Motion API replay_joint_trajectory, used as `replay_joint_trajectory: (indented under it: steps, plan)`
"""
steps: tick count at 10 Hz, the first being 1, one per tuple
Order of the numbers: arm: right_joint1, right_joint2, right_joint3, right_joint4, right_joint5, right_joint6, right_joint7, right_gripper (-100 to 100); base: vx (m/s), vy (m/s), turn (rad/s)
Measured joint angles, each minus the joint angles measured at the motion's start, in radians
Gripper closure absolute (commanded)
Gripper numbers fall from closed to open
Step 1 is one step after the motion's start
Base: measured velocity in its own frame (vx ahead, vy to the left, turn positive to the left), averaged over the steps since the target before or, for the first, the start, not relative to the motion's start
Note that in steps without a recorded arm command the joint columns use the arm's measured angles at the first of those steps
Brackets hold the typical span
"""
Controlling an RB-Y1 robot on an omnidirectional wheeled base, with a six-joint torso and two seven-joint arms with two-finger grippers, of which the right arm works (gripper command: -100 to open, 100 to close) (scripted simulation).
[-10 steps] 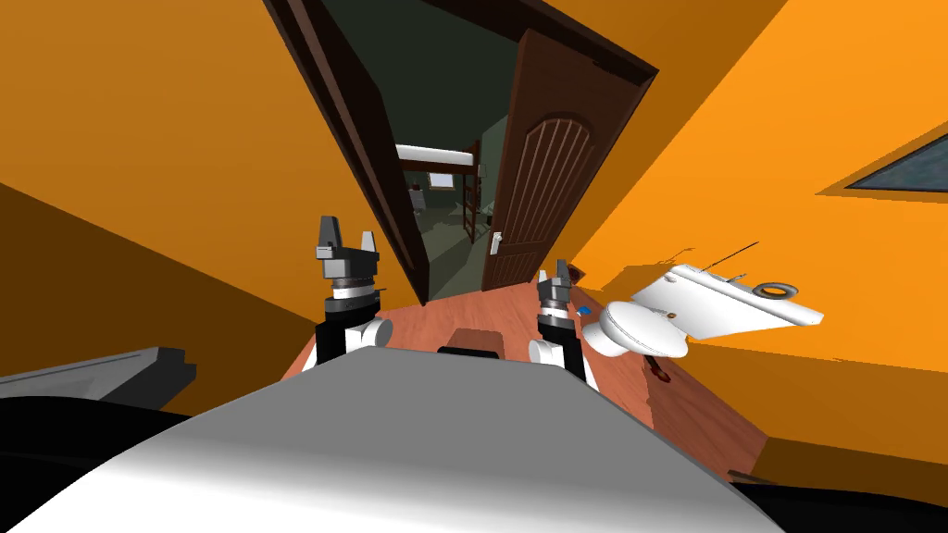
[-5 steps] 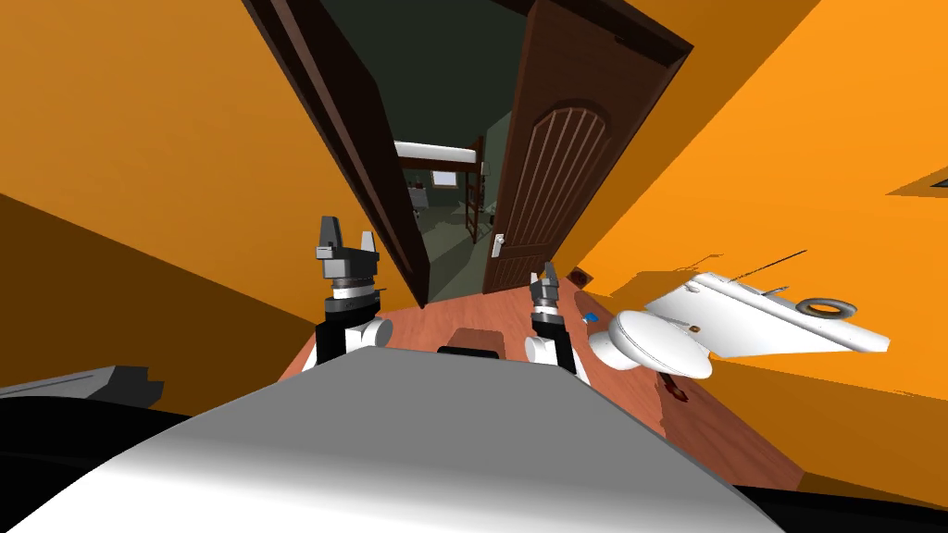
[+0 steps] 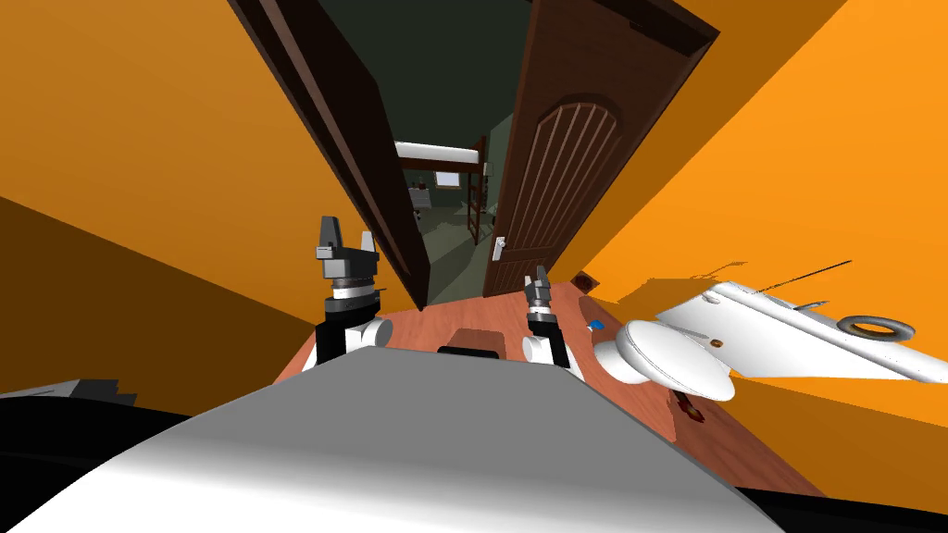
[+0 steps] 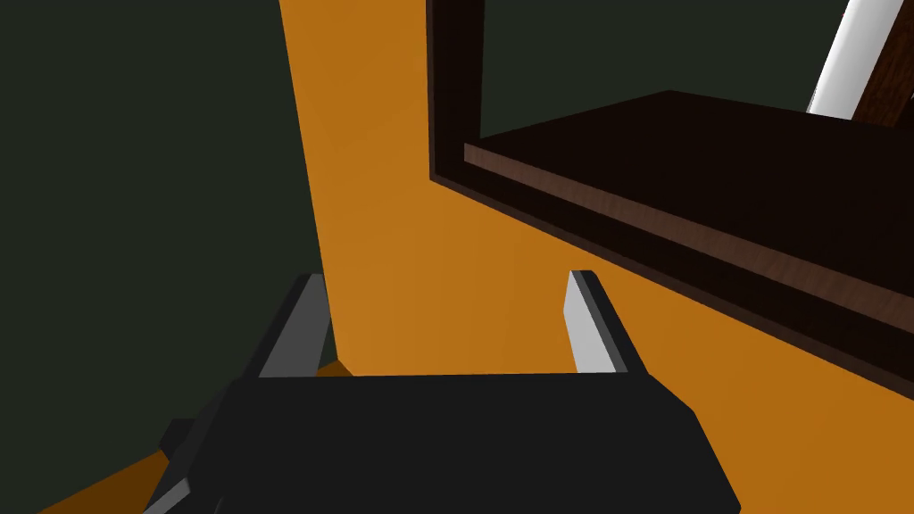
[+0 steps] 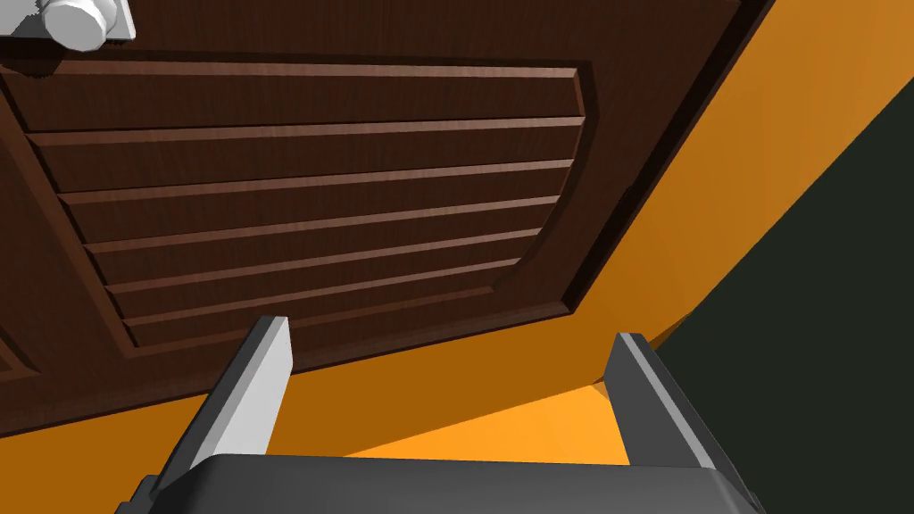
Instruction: Push the door open
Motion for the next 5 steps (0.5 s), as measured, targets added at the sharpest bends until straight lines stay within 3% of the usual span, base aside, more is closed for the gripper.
replay_joint_trajectory:
  steps: [5]
  plan:
    - [-0.051,-0.026,0.021,0.095,-0.015,0.009,-0.011,-100,0.093,-0.043,0.053]
